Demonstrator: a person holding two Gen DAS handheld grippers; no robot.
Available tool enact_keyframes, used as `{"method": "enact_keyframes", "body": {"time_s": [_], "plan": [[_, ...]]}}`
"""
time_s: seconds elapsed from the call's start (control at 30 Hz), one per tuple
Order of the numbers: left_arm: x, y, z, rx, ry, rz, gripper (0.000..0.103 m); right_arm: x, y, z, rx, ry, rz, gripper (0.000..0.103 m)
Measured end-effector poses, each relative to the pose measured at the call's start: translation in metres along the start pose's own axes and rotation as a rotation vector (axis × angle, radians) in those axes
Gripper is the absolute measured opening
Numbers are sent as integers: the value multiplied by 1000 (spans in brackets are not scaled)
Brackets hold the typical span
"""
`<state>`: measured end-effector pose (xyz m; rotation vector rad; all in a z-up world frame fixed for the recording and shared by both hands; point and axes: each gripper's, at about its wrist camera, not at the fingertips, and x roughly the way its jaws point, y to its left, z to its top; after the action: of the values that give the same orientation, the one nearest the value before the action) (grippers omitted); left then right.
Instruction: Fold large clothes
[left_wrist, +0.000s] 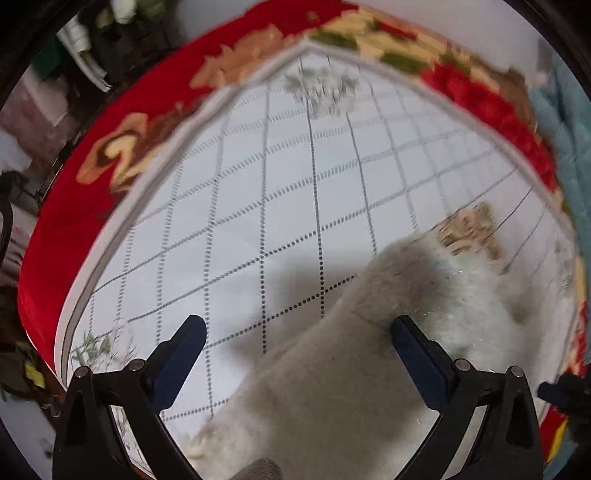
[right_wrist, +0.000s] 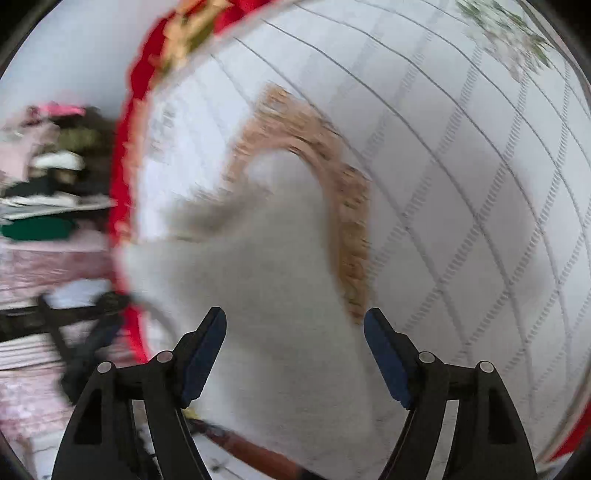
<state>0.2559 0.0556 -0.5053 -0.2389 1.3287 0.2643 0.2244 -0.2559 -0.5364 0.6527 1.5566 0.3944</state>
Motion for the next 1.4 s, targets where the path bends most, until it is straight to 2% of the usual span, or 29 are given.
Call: {"method": "enact_keyframes", "body": {"time_s": [0.03,0.07,0.1,0.13,0.2,0.23,0.37,0.43,0.5,0.53,0.57,0.6,0.63,0.67,0.7,0.73,0.8,0.87,0.93,0.97,1.03,1.07,1.1,1.13,1.17,1.2,1.23,1.27,1.4], "plan": [[8,-1,2,6,24,8,103,7,10,5,-6,29,31,45],[16,-2,3,12,43,12,103,20,20,10,-16,68,55,40],[20,-2,3,18,54,12,103,31,26,12,-33,100,52,39],[24,-1,4,21,58,17,103,47,31,17,-42,114,-3,35],[26,-1,4,23,65,18,103,71,29,24,-58,120,-96,33],[29,0,4,21,74,8,103,84,28,28,-63,115,-167,25],[37,0,1,35,79,-11,103,105,36,39,-49,87,-242,24],[26,4,3,27,67,-37,103,110,44,42,-62,104,-271,25],[9,12,3,12,52,-76,103,105,51,43,-69,135,-245,28],[-4,20,2,-3,44,-98,103,97,54,42,-69,139,-191,34],[-13,25,0,-13,33,-113,103,85,53,39,-67,119,-123,45],[-22,32,-4,-17,23,-138,103,73,45,34,-64,91,-94,57],[-27,37,-8,-14,22,-161,103,58,38,25,-65,40,-113,94],[-26,40,-11,-7,28,-172,103,47,28,16,-66,-3,-144,103],[-22,44,-17,3,44,-189,103,41,16,5,-68,-37,-159,103],[-14,48,-23,9,67,-211,103,43,1,-5,-55,-21,-150,103],[6,51,-30,2,114,-257,101,54,-35,-22,-1,68,-92,103],[27,51,-38,-1,168,-331,100,81,-60,-32,46,133,75,103],[39,45,-43,29,178,-378,100,112,-77,-33,65,164,190,103],[41,41,-44,42,177,-383,99,124,-79,-31,57,163,275,103],[39,30,-46,80,138,-435,74,136,-75,-22,48,152,361,103],[38,26,-46,94,133,-441,62,138,-70,-19,36,149,392,102],[35,20,-46,117,115,-421,53,143,-64,-15,23,143,382,100],[32,18,-45,124,99,-409,45,146,-59,-12,17,140,366,93],[28,18,-43,120,86,-392,33,144,-57,-11,18,129,364,82],[24,20,-39,107,77,-390,26,140,-55,-12,19,109,368,73],[22,22,-35,95,74,-399,22,136,-53,-12,20,95,378,63],[18,23,-31,83,68,-404,17,134,-49,-12,20,81,388,57],[-4,19,-14,106,33,-400,15,101,-45,-20,73,47,430,51]]}}
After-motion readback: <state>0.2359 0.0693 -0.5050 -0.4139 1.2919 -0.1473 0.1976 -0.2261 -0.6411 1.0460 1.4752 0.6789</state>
